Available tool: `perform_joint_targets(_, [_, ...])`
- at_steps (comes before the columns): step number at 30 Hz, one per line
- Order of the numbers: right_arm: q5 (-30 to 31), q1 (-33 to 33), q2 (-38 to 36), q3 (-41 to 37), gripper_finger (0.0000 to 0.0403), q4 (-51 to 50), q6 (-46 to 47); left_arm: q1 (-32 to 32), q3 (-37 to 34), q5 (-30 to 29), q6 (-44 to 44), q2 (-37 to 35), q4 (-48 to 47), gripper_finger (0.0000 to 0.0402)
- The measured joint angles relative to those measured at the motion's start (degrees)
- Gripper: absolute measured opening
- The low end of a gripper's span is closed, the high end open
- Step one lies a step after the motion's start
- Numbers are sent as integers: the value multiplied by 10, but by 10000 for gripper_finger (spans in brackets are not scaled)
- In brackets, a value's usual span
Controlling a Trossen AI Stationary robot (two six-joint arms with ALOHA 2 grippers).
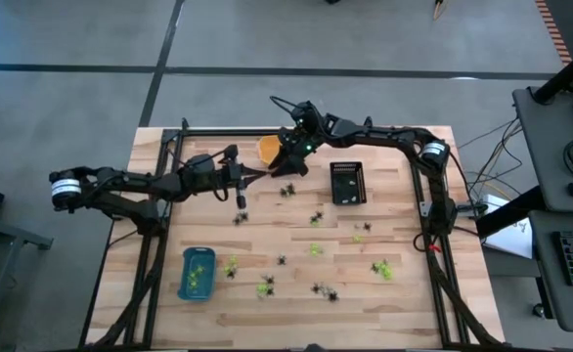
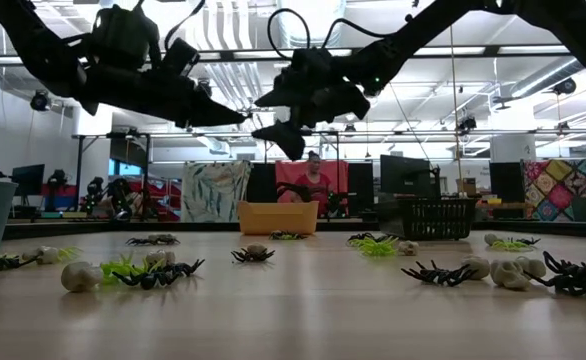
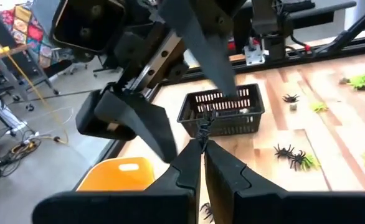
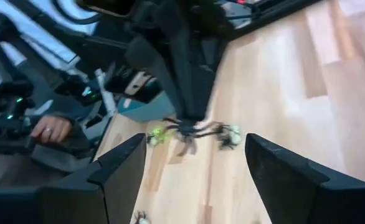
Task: Sort Halloween decoration
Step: Put the black spider toy into the yellow bin, then put the white skull toy into the black bin
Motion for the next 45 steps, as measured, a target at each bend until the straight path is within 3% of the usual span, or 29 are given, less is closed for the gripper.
perform_joint_targets(10, [148,-42,-18,0,251,-21,39,48,26,-52,-21,24,23,0])
perform_joint_targets(15, [254,-59,-42,0,249,-80,42,71,85,-76,-37,103,-7,0])
perform_joint_targets(19, [304,-61,-56,0,247,-140,12,88,152,-100,-59,176,-79,0])
perform_joint_targets(22, [311,-60,-60,0,247,-167,0,104,196,-130,-71,224,-135,0])
perform_joint_targets(29, [315,-58,-61,0,247,-205,-16,111,247,-129,-83,280,-193,0])
perform_joint_targets(33, [316,-58,-61,0,247,-210,-18,112,250,-123,-84,280,-215,10])
perform_joint_targets(40, [316,-54,-61,0,247,-211,-17,111,250,-114,-84,262,-249,62])
perform_joint_targets(45, [316,-42,-62,0,247,-222,-17,100,251,-114,-94,201,-334,87])
